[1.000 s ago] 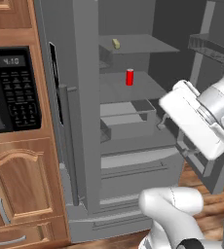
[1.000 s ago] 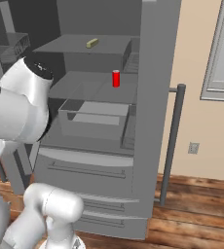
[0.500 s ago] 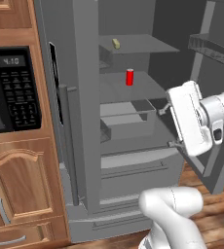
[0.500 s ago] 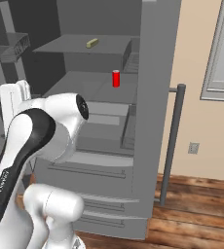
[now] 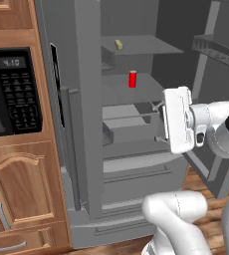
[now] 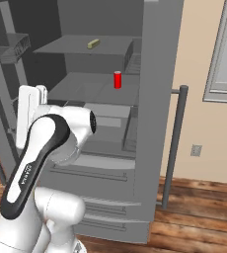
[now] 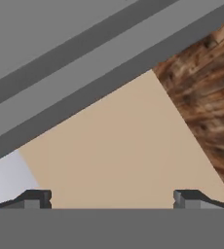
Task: Retrieve the butter from the fridge and place it on a plate on the dining table. Then retrieve the butter knife by the fridge and place it near the plate.
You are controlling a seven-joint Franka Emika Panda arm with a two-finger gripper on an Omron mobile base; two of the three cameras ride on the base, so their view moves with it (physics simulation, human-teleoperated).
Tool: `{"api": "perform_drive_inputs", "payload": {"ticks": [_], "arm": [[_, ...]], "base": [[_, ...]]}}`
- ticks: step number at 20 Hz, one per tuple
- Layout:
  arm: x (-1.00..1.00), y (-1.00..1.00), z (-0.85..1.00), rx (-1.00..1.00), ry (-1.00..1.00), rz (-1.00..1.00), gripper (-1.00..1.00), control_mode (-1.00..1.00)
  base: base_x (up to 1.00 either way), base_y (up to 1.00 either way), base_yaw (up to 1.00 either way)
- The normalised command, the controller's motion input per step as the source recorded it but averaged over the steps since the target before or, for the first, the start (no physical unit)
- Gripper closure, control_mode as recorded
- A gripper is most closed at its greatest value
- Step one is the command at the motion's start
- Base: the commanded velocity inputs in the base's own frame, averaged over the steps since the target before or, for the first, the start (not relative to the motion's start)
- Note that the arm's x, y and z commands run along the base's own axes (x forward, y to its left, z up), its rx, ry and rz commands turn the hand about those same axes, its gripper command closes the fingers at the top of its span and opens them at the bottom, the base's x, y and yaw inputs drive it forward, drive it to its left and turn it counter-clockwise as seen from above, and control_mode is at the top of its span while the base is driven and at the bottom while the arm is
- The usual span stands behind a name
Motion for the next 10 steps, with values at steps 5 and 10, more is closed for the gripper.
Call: {"api": "perform_drive_inputs", "payload": {"ticks": [5, 10], "arm": [[0.44, 0.27, -0.14, 0.01, 0.03, 0.00, -1.00, -1.00], [0.45, 0.28, -0.04, 0.00, 0.01, 0.00, -1.00, -1.00]], "base": [[0.00, 0.00, 0.00], [0.00, 0.00, 0.00]]}}
